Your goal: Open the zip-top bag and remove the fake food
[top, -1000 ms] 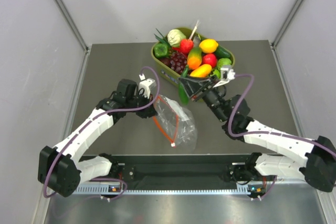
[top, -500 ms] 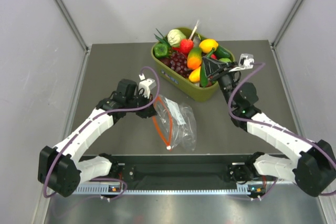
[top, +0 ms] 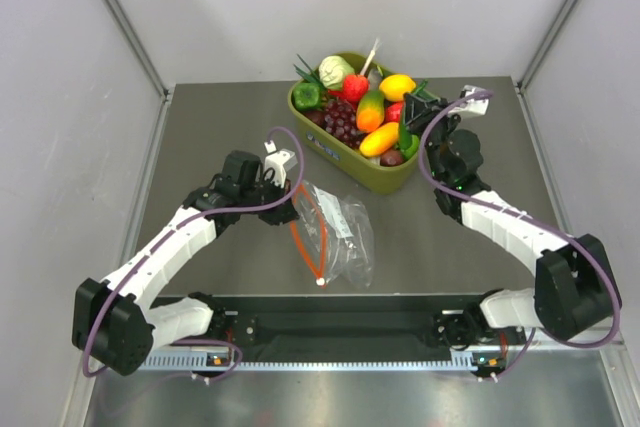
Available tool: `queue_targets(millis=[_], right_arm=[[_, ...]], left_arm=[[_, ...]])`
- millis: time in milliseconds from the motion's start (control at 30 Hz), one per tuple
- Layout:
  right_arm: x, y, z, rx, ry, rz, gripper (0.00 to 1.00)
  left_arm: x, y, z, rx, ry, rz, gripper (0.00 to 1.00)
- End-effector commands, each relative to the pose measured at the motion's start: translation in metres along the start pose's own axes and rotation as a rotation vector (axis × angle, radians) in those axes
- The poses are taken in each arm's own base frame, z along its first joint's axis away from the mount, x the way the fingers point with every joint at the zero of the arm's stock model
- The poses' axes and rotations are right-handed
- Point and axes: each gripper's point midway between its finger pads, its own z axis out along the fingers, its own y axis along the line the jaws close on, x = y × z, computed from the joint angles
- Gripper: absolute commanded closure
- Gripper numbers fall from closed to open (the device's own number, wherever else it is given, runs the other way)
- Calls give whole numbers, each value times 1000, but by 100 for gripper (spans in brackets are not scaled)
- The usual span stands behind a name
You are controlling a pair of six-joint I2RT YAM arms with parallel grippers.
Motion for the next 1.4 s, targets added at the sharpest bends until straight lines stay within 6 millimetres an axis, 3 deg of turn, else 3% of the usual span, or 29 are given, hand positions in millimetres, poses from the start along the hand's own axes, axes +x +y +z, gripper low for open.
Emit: queue_targets(millis=[0, 367, 600, 800, 900, 933, 1133, 1367], right_arm=[[-23, -8, 12, 33, -77, 8, 100], [12, -44, 23, 69, -36, 75, 100], [36, -76, 11, 191, -11, 104, 100], [42, -84, 3, 223, 5, 90, 98], [42, -80, 4, 205, 18, 83, 79], [40, -78, 4, 199, 15, 81, 67], [27, -71, 1, 173, 0, 55, 35], [-1, -63, -15, 150, -53, 28, 28]], left_arm=[[-13, 0, -2, 0, -35, 33, 100], [-12, 2, -1, -10, -31, 31, 100], [-11, 3, 1, -12, -23, 29, 100], [-10, 4, 2, -11, -16, 25, 100], [-10, 3, 2, -10, -17, 26, 100], [-10, 4, 2, -11, -17, 25, 100], [-10, 3, 1, -10, -18, 27, 100], [-11, 3, 1, -12, -21, 28, 100]])
